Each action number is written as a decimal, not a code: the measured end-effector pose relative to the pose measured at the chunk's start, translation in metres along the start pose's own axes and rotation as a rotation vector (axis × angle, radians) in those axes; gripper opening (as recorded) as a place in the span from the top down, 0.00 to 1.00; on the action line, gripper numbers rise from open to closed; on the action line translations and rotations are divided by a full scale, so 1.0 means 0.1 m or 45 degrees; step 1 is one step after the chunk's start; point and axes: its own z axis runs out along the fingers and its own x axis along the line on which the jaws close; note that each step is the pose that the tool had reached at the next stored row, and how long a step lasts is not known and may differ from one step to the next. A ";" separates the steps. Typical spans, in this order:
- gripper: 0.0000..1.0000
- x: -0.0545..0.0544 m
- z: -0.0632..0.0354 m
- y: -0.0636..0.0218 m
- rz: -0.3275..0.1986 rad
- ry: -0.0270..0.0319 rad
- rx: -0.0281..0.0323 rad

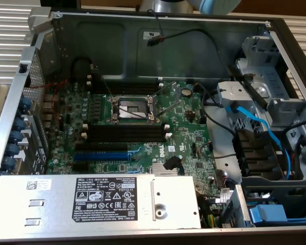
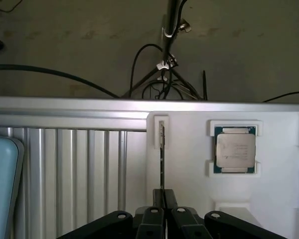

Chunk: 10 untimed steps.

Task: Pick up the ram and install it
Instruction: 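Pick up the ram and move it above insertion slot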

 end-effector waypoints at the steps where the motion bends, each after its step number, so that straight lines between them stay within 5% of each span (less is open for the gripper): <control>1: 0.88 0.00 0.000 0.000 0.000 0.0000 0.0000; 7: 0.88 0.00 -0.014 0.000 0.000 0.0004 -0.0008; 10: 0.88 0.00 -0.121 -0.005 0.000 0.0003 0.0000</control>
